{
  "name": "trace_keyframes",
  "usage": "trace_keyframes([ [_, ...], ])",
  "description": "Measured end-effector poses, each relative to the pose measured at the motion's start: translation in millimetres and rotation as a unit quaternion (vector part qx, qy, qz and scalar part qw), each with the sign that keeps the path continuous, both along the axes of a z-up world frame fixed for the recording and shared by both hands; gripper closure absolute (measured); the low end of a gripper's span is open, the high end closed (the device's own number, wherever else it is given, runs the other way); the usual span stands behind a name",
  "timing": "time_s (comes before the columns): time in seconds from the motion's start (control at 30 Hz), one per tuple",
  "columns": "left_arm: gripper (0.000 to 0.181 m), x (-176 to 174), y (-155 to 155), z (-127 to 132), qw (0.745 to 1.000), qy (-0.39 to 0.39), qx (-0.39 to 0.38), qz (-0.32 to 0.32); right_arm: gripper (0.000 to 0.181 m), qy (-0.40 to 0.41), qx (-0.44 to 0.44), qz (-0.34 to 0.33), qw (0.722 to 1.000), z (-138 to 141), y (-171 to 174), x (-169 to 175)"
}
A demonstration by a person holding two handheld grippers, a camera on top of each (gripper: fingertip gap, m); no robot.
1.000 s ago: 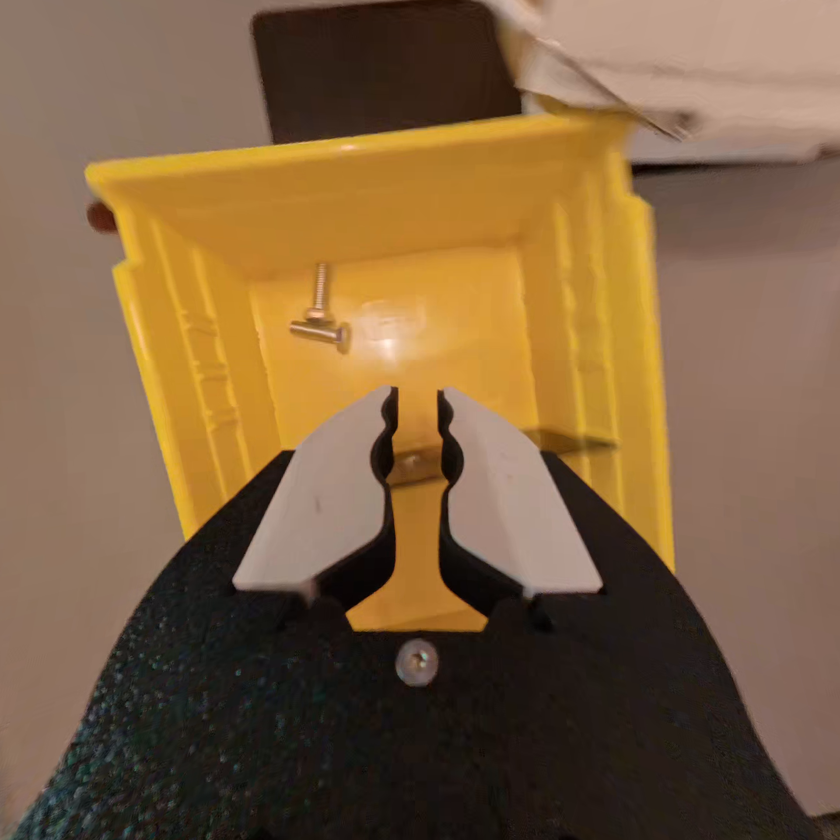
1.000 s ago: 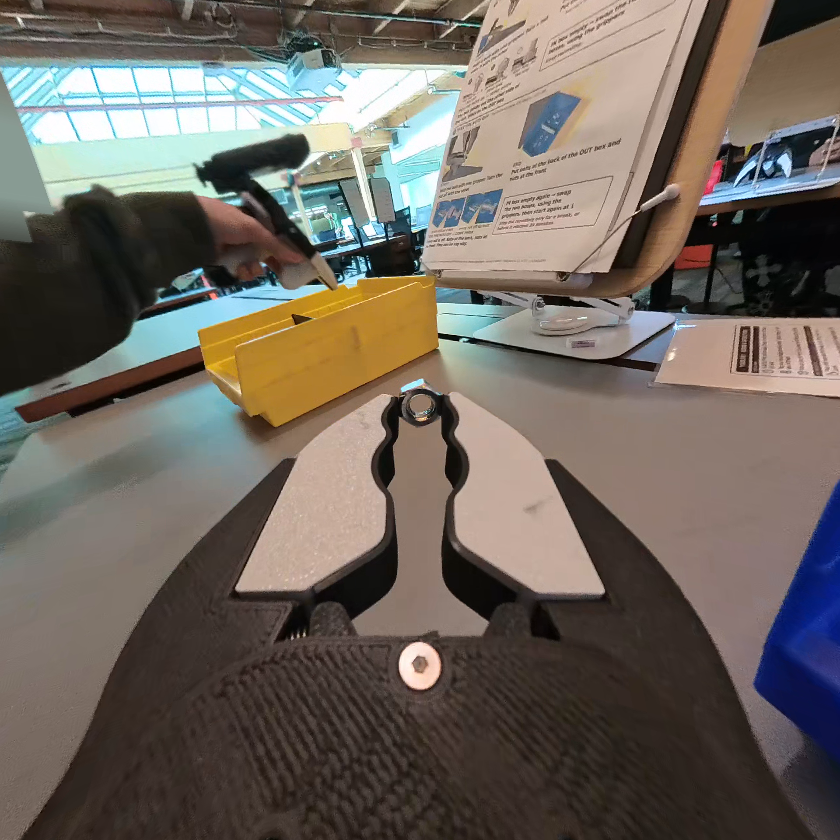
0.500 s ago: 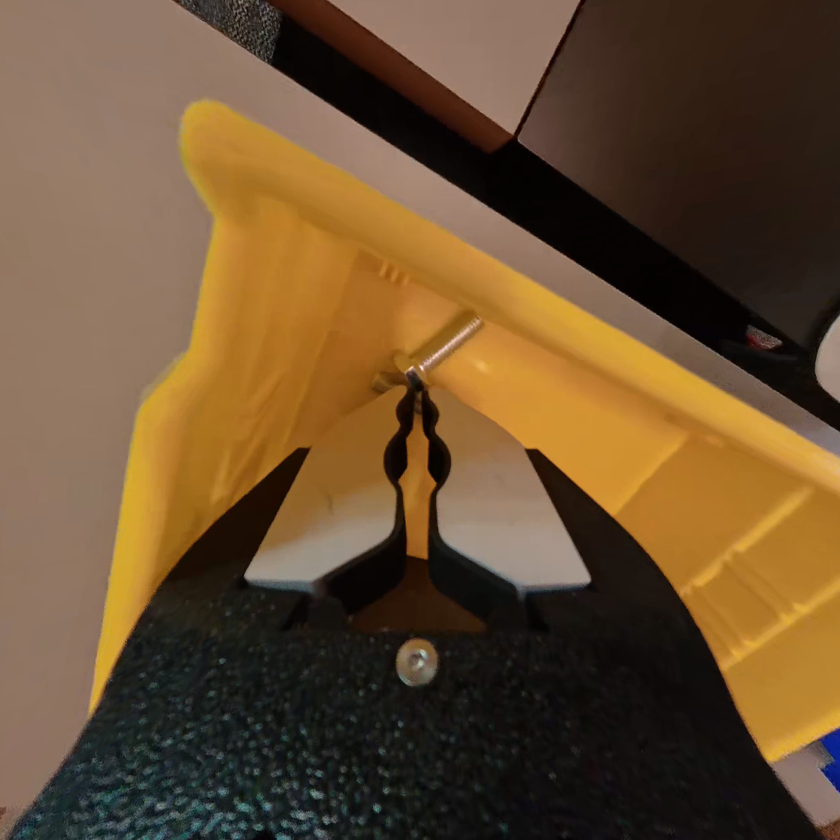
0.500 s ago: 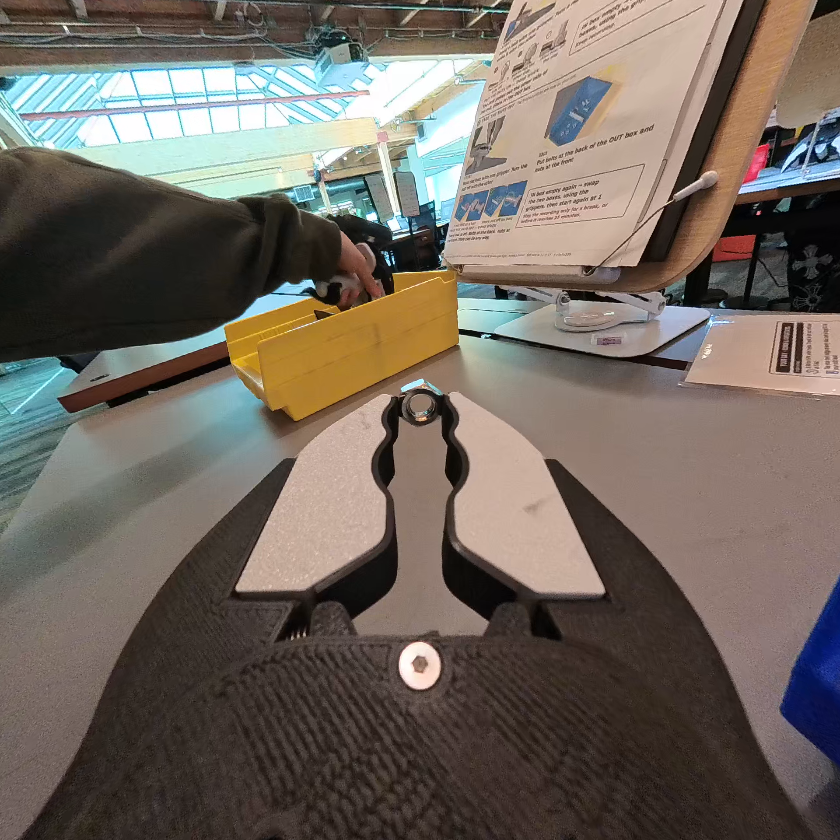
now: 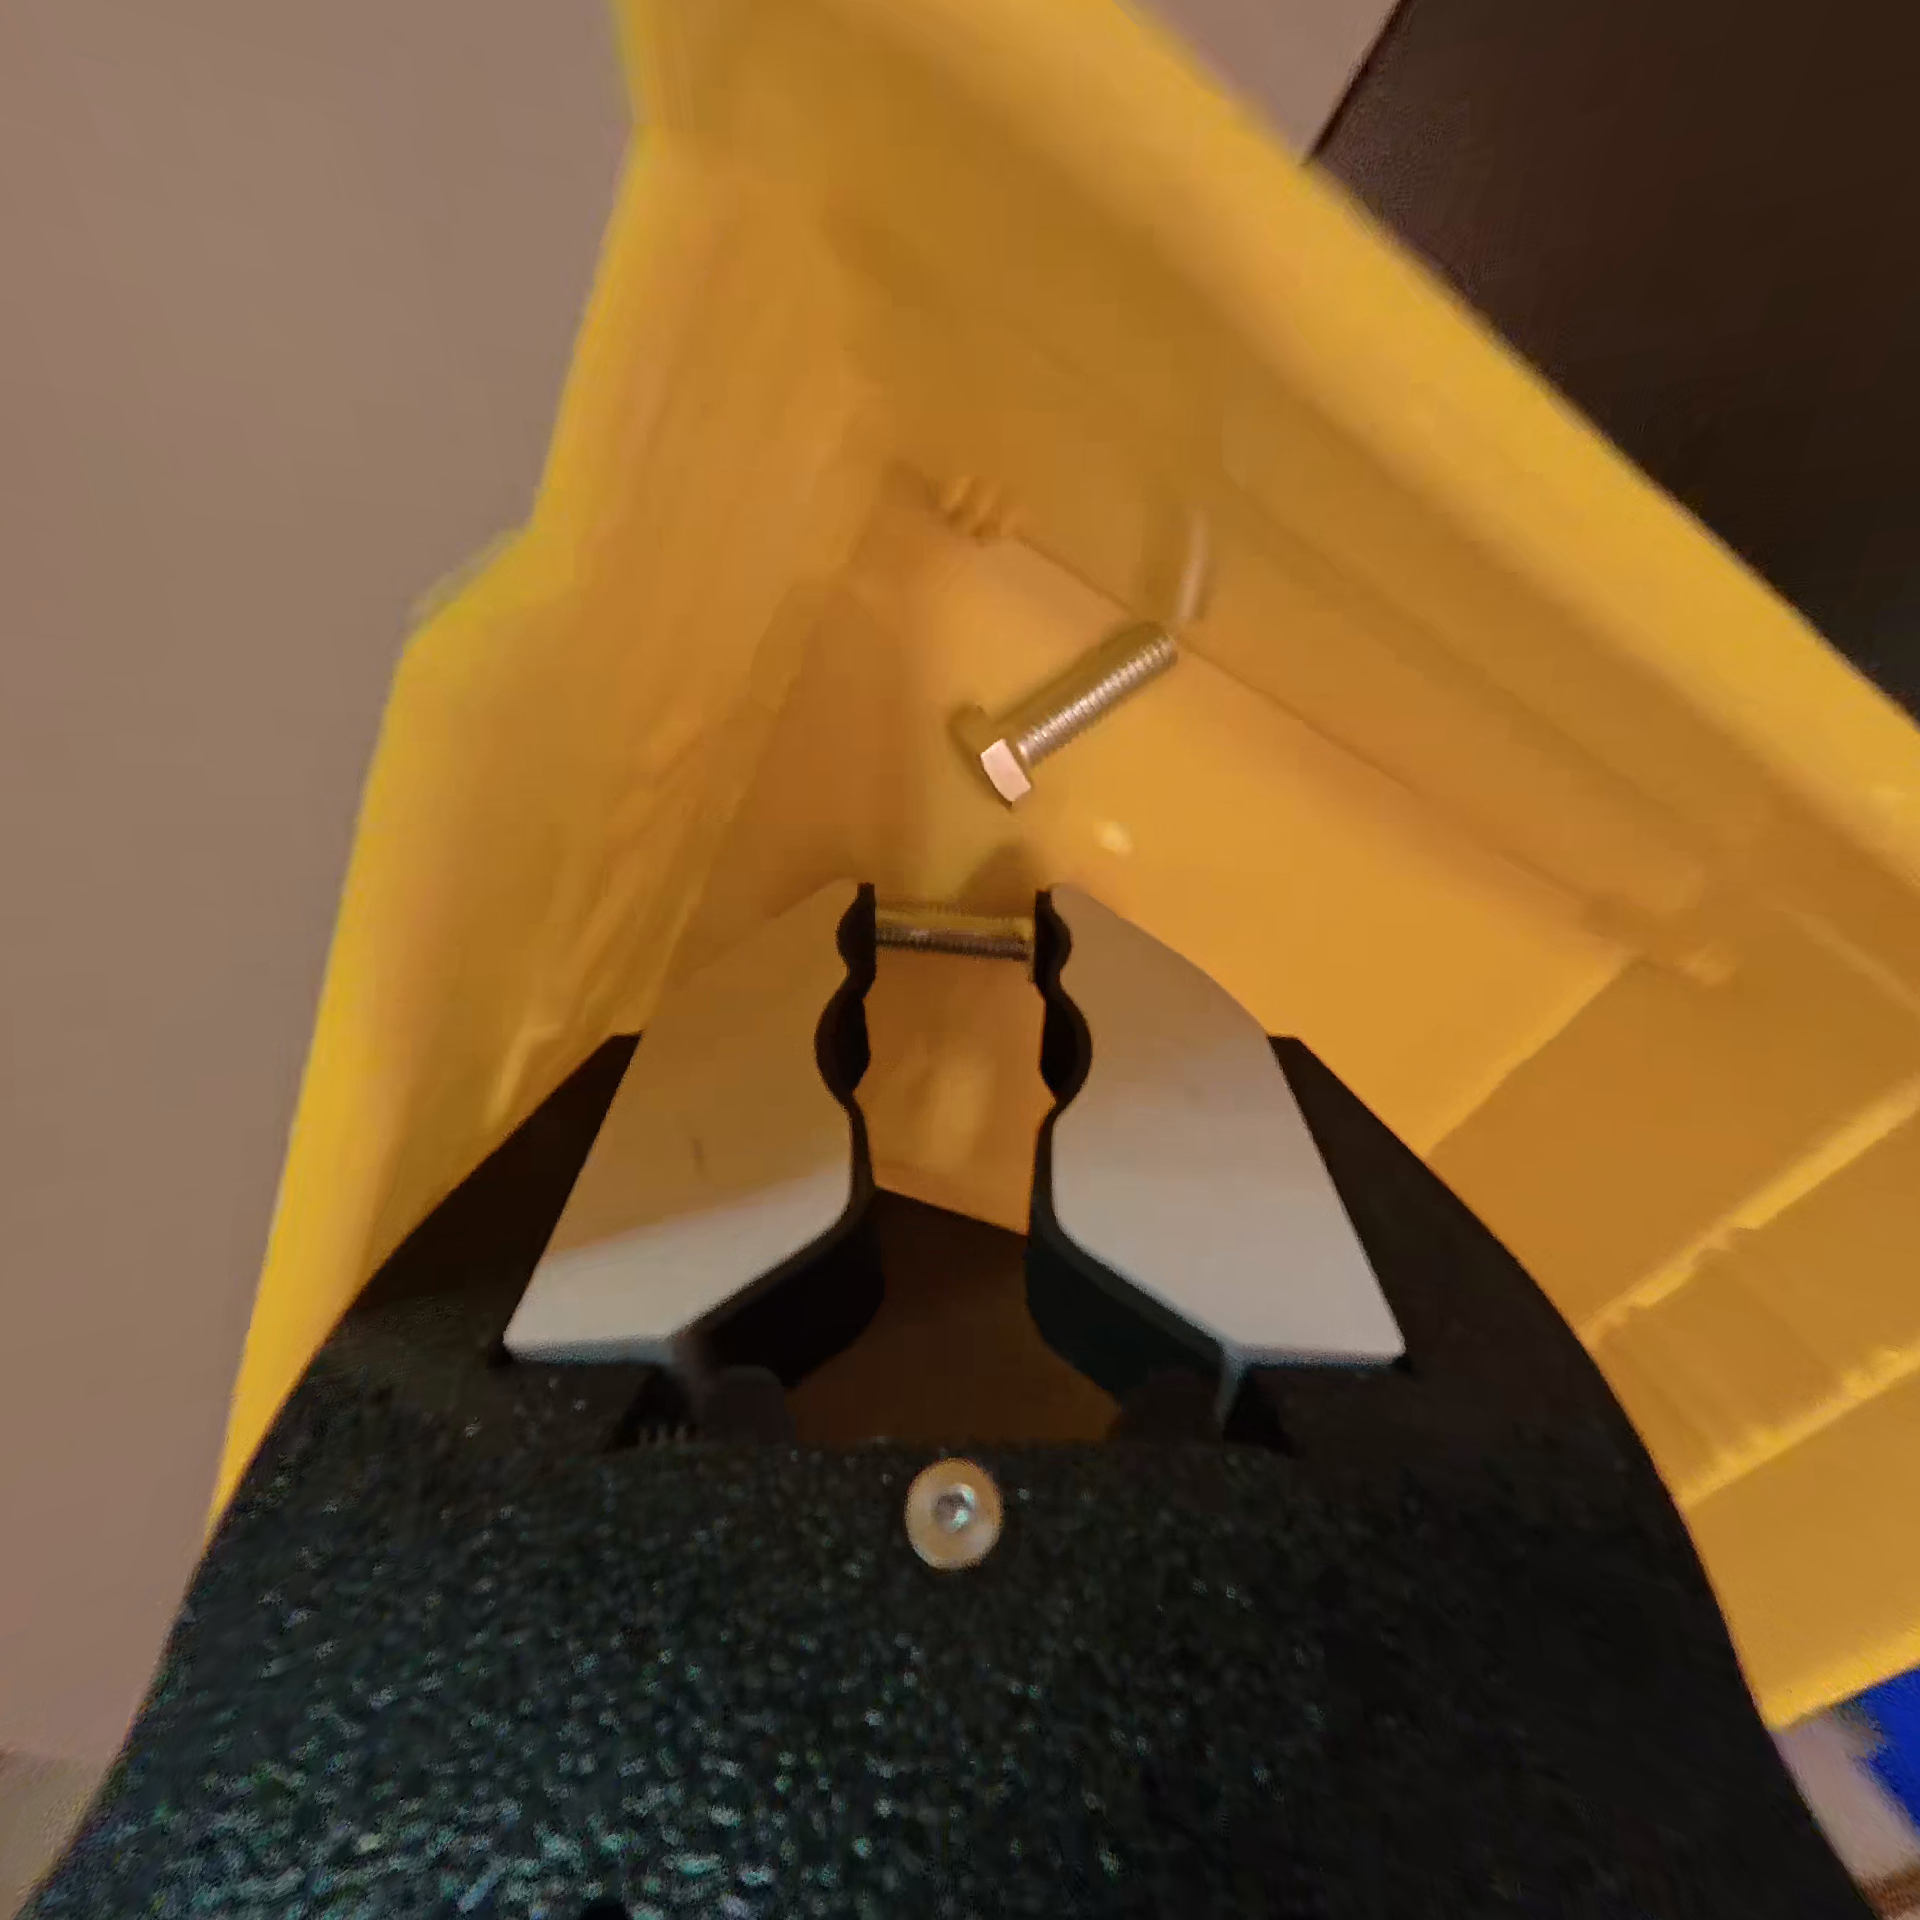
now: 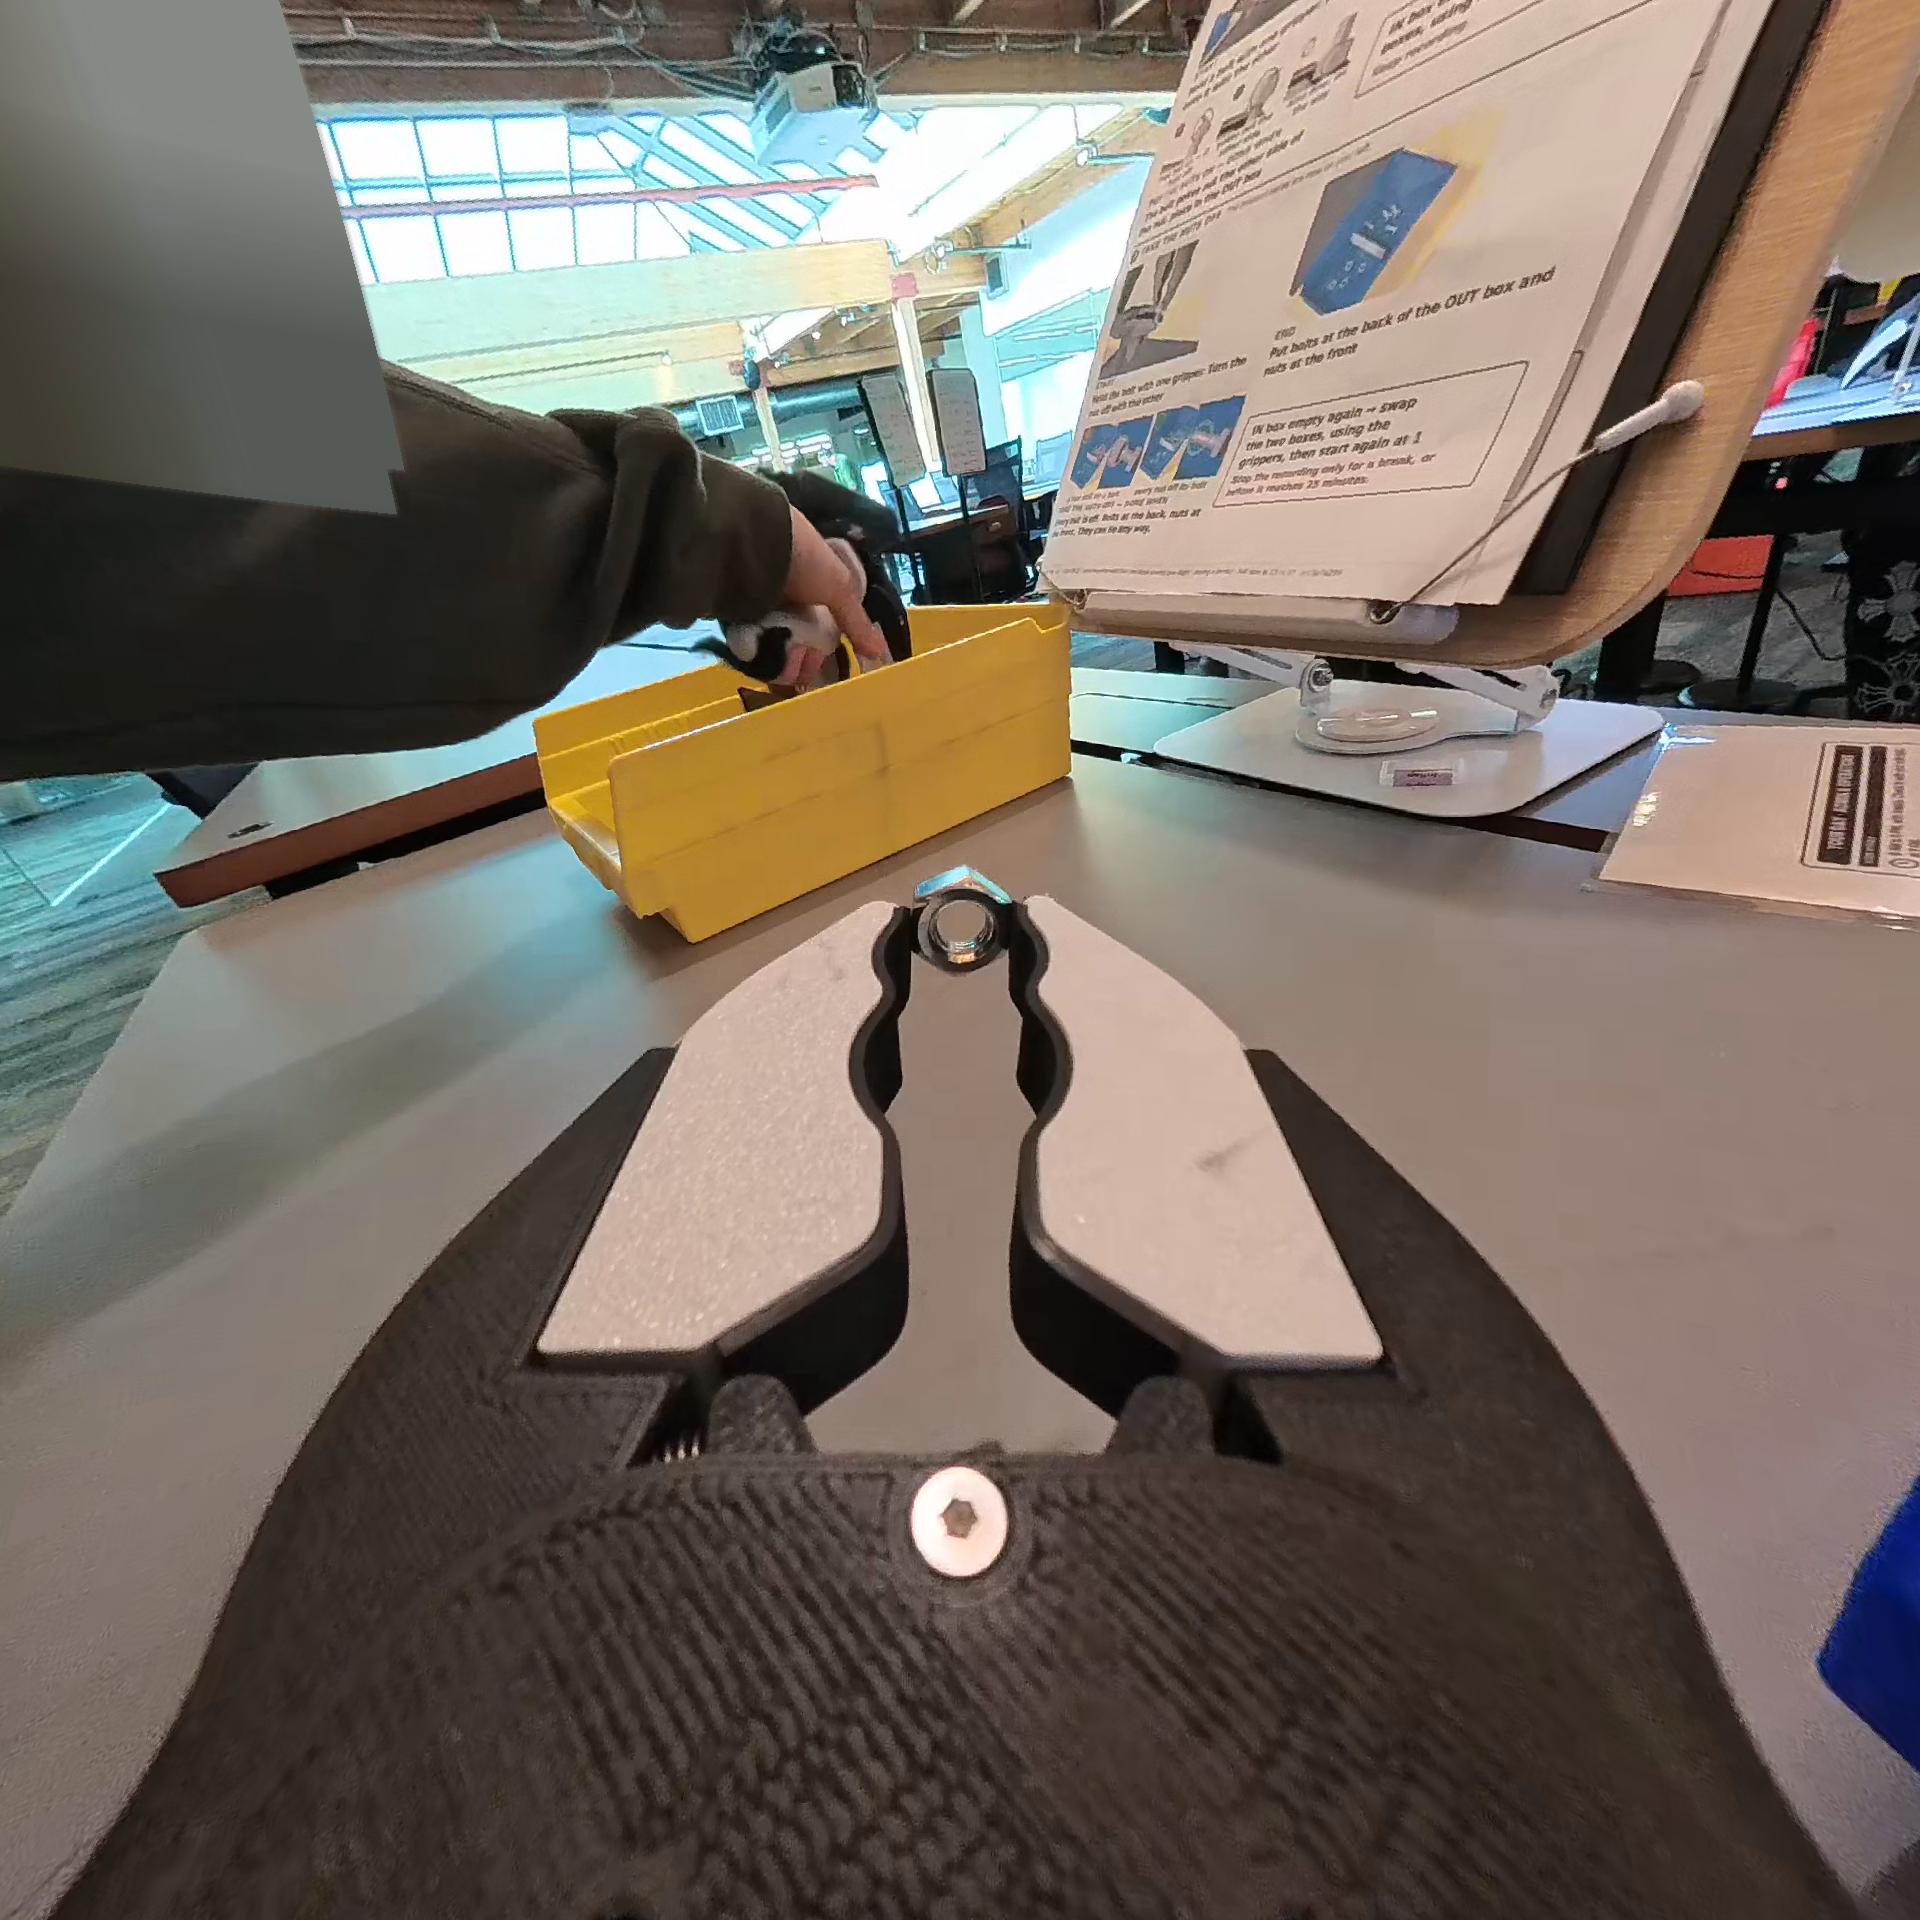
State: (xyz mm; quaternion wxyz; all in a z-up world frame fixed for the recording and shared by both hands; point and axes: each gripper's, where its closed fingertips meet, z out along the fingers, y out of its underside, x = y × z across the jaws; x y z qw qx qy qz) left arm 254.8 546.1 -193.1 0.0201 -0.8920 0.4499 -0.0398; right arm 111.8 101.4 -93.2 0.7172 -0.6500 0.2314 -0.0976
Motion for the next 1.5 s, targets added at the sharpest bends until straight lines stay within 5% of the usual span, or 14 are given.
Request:
trace_keyframes([
  [0.13,0.154,1,-5,7,0.985,0.028,0.016,-0.168,0.163,-0.007,-0.007,0.003,1.0,0,2,-2],
  [0.3,0.152,-3,-6,12,0.93,0.054,0.078,-0.354,0.163,-0.005,-0.001,0.004,1.0,0,1,-2],
  [0.47,0.146,-14,-13,7,0.962,0.062,0.033,-0.265,0.163,-0.003,-0.001,0.007,1.0,0,1,-3],
  [0.6,0.147,-13,-6,3,0.953,0.061,0.044,-0.293,0.163,-0.005,-0.005,0.009,1.0,0,3,-4],
  [0.8,0.145,-11,-9,1,0.993,0.039,-0.024,-0.111,0.163,0.001,0.003,0.009,1.0,0,1,-2],
  [1.0,0.145,-9,-4,5,0.96,0.051,0.043,-0.271,0.163,-0.008,-0.006,0.013,1.0,0,3,-5],
  [1.23,0.166,-9,-8,-4,0.855,0.052,0.112,-0.504,0.163,-0.012,-0.009,0.018,1.0,0,5,-7],
  [1.5,0.181,7,-12,18,0.856,-0.056,0.144,-0.494,0.163,-0.003,0.004,0.014,1.0,1,2,-5],
])
